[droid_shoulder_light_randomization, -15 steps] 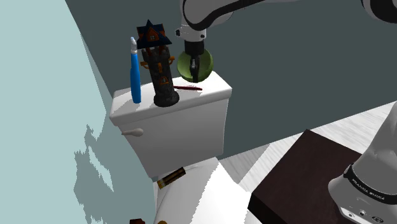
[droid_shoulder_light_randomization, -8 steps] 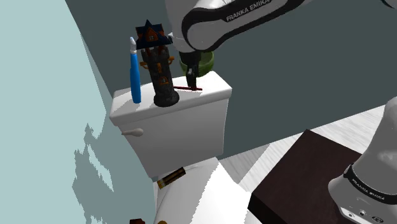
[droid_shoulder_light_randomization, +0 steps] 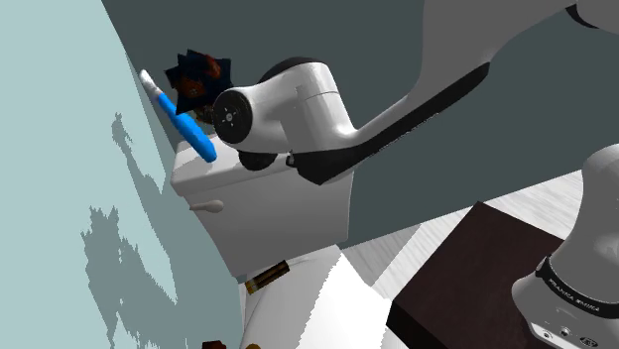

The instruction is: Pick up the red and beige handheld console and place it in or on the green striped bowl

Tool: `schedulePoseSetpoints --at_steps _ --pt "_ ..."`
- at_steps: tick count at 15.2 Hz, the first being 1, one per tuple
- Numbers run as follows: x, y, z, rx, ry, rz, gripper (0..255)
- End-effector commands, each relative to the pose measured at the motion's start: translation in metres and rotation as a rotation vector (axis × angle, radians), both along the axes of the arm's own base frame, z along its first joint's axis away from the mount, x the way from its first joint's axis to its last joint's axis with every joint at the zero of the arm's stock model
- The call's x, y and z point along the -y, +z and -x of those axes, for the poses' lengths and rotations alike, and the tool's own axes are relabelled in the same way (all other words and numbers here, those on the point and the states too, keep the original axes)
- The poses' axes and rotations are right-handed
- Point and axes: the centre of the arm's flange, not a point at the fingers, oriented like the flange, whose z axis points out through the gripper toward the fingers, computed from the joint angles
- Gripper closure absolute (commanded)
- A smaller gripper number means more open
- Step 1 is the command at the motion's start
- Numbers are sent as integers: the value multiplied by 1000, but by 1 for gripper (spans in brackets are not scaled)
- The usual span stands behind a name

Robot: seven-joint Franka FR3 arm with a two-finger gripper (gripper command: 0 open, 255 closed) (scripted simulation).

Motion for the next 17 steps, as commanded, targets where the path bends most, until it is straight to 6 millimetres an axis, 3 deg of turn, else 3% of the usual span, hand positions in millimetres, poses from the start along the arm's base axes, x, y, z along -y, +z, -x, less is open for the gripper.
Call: schedulePoseSetpoints --at_steps 1,3,11,12,17 --pt "7 -7 -4 7 -1 6 0" --pt "17 -14 -11 7 -1 6 0" --pt "17 -14 -11 7 -1 6 0" --pt "17 -14 -11 7 -1 6 255" --pt "17 -13 -10 7 -1 6 255"
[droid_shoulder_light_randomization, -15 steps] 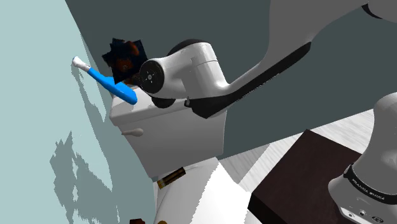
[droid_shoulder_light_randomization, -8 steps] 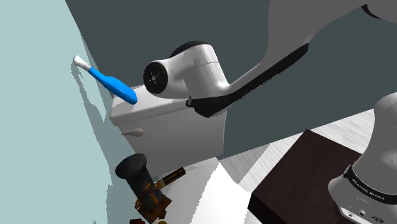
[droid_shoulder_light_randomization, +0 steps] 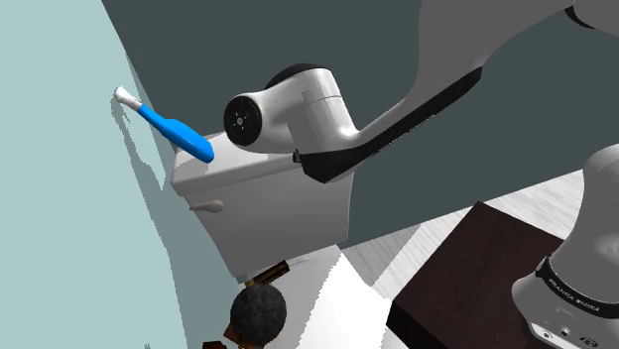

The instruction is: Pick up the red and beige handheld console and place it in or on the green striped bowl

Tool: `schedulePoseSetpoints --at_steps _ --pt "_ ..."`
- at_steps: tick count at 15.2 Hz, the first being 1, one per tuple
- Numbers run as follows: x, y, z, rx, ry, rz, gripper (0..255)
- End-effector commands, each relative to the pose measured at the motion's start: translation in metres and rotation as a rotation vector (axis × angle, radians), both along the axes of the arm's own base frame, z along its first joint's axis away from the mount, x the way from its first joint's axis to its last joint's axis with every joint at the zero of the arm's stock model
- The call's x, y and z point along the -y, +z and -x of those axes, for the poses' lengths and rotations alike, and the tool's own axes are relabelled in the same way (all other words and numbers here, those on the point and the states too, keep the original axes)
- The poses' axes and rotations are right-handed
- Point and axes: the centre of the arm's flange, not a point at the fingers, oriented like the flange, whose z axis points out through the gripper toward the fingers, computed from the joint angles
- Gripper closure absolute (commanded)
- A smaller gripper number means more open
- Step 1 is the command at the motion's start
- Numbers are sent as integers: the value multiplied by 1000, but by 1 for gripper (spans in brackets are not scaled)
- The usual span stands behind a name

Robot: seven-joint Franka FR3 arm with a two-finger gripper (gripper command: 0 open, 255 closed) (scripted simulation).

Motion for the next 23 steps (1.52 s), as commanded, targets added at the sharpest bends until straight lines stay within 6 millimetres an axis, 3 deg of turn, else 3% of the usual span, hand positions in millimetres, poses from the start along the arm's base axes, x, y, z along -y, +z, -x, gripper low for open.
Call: schedulePoseSetpoints --at_steps 1,4,13,14,15,18,23 --pt "1 0 0 0 -1 1 255" --pt "0 -1 -1 0 -1 1 255" --pt "0 47 -1 0 -1 1 255" --pt "-1 40 0 0 -1 1 255" --pt "-1 40 0 0 -1 1 0" --pt "-2 12 9 4 -192 68 0" --pt "15 1 3 4 -199 70 0"
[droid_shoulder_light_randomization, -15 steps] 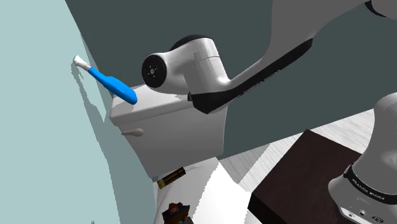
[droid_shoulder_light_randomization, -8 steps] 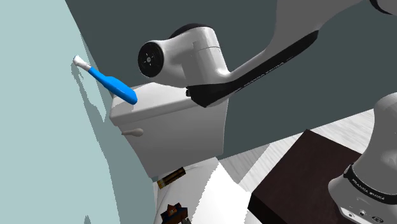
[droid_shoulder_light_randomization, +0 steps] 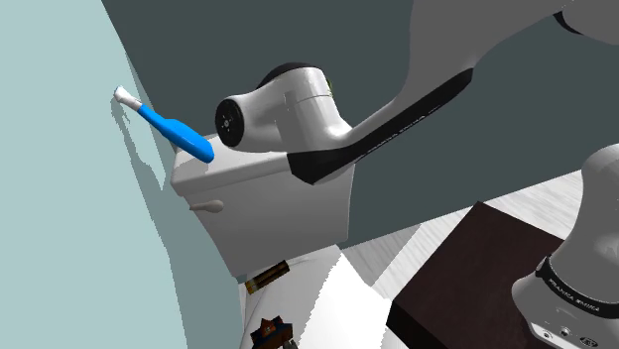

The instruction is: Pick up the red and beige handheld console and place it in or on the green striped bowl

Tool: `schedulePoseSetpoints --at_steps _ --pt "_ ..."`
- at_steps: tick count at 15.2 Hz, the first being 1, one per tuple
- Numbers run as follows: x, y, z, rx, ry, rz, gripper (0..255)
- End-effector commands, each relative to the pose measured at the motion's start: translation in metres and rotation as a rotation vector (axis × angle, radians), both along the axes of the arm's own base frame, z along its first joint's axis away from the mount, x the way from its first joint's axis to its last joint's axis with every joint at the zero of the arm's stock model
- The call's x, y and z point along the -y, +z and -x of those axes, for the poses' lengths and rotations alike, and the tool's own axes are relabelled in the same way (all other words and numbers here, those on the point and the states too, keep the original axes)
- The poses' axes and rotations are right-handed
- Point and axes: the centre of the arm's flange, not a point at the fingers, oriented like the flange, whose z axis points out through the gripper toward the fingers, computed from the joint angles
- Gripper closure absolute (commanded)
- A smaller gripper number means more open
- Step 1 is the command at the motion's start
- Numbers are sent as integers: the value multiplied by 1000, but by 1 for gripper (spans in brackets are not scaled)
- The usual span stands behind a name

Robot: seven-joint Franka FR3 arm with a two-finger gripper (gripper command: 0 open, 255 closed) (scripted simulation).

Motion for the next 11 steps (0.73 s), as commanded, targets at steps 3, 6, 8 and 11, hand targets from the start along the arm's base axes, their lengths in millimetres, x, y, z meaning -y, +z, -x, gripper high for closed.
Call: schedulePoseSetpoints --at_steps 3,6,8,11 --pt "20 -12 -6 0 -2 1 0" --pt "20 -12 -6 0 -2 1 0" --pt "20 -12 -6 0 -2 1 0" --pt "20 -12 -6 0 -2 1 0"
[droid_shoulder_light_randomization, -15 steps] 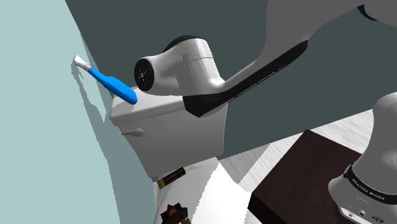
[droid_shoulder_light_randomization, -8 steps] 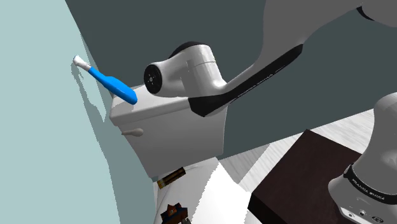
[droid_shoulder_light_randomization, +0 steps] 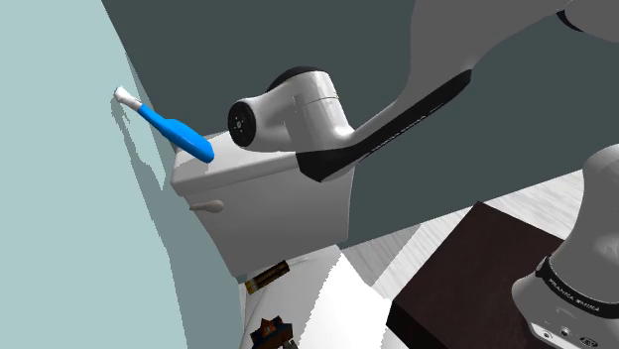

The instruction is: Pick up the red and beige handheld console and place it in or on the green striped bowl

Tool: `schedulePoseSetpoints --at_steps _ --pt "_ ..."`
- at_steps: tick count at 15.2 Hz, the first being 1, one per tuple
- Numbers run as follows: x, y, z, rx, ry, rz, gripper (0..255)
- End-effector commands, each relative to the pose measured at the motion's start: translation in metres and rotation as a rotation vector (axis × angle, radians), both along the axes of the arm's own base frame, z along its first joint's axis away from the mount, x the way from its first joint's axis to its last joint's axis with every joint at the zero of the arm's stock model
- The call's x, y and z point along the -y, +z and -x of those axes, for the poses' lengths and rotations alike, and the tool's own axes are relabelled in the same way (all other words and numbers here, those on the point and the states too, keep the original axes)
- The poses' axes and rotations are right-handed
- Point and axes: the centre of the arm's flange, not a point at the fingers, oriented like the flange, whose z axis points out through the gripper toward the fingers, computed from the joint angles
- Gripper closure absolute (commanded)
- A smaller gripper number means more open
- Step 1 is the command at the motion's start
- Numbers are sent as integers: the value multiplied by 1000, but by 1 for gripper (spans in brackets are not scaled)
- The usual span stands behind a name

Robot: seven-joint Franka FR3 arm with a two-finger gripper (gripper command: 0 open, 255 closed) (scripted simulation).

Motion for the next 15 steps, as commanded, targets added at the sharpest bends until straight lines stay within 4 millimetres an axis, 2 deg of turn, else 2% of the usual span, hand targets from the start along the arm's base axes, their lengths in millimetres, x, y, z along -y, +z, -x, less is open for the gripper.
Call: schedulePoseSetpoints --at_steps 1,10,15 --pt "0 0 0 0 0 0 255" --pt "0 0 0 0 0 0 255" --pt "0 26 0 0 0 0 255"
